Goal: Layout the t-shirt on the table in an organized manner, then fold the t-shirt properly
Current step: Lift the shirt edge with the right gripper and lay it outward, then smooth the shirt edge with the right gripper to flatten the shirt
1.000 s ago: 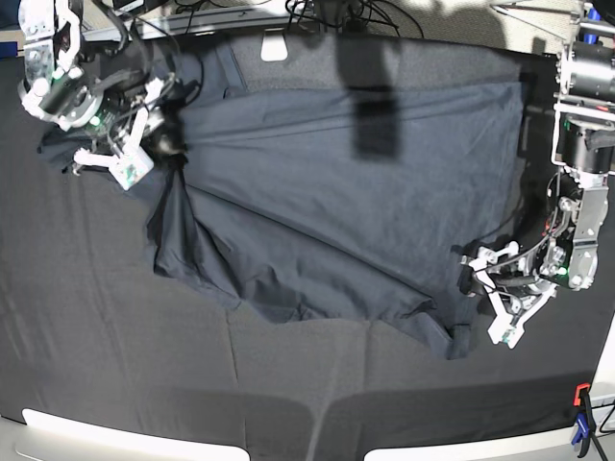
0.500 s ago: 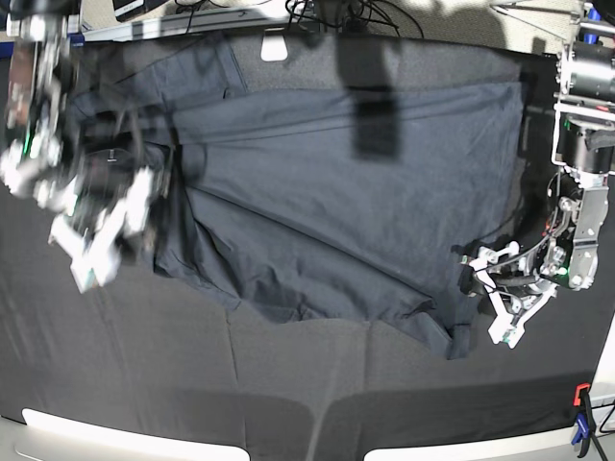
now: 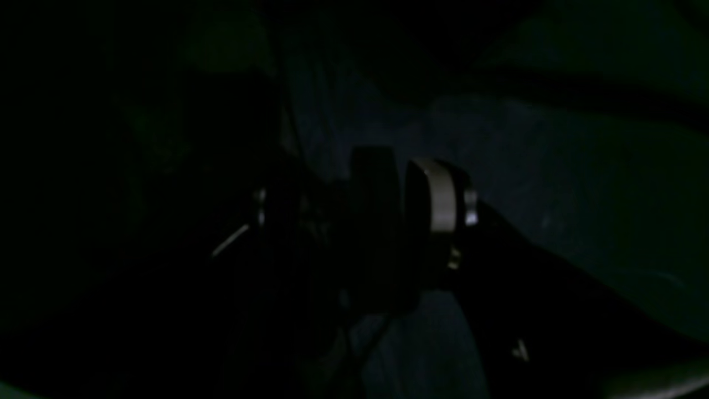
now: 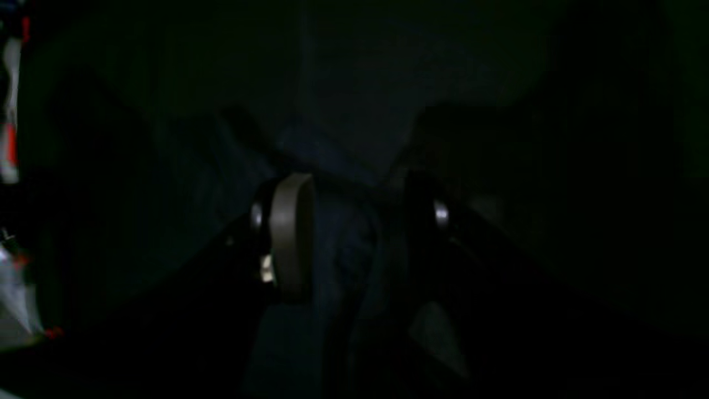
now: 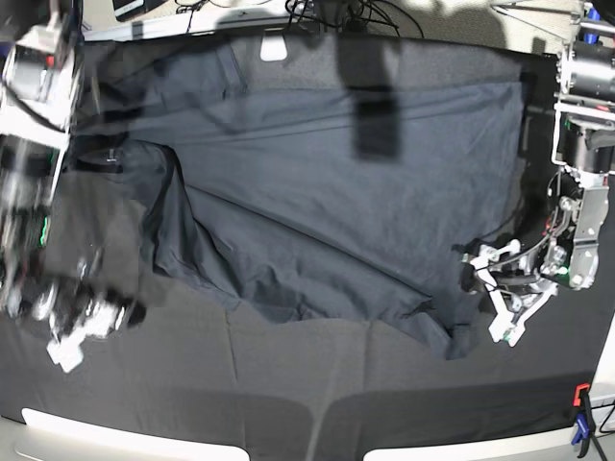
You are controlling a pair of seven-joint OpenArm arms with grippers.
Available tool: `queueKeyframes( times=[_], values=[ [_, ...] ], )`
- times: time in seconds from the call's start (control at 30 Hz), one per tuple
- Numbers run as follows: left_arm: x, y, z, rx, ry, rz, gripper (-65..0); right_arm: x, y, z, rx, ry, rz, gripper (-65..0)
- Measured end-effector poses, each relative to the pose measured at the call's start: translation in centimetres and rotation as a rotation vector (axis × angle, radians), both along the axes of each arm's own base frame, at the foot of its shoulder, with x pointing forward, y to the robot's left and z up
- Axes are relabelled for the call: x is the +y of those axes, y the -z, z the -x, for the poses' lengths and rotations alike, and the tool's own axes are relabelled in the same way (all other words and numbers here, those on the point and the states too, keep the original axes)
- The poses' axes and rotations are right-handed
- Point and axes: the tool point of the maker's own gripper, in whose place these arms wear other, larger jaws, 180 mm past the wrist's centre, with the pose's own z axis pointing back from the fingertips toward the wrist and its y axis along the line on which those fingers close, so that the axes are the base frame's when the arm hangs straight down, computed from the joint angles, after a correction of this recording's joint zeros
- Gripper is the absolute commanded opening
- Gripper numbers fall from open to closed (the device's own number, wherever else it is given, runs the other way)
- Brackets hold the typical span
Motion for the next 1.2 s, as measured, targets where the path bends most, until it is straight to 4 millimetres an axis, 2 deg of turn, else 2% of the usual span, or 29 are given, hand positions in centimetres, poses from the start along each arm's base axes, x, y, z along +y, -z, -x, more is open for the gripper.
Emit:
queueKeyframes(
  times=[0.13,0.27,0.33,0.43,0.5,0.7,1.1,1.2],
  values=[
    [-0.2,0.0,0.0,0.0,0.002,0.003,-36.4,-0.5,1.0,-0.5,0.139,0.037,-0.1,-40.2],
    [-0.1,0.0,0.0,0.0,0.002,0.001,-36.4,0.4,1.4,-0.9,0.226,0.06,-0.205,-40.2],
    [0.0,0.0,0.0,0.0,0.001,-0.001,-36.4,0.7,2.3,-0.2,0.276,0.07,-0.231,-40.2],
    [0.0,0.0,0.0,0.0,0.001,-0.002,-36.4,0.0,4.3,1.7,0.368,0.067,-0.169,-40.2],
    [0.0,0.0,0.0,0.0,0.002,-0.002,-36.4,-0.4,4.9,2.4,0.402,0.065,-0.145,-40.2],
    [0.0,0.0,0.0,0.0,0.001,-0.002,-36.4,-0.5,4.7,2.5,0.41,0.059,-0.149,-40.2],
    [0.0,0.0,0.0,0.0,0.001,-0.002,-36.4,-1.0,6.0,3.3,0.43,0.078,-0.114,-40.3],
    [0.0,0.0,0.0,0.0,0.002,-0.002,-36.4,-1.0,6.5,3.3,0.42,0.09,-0.111,-45.9]
  ],
)
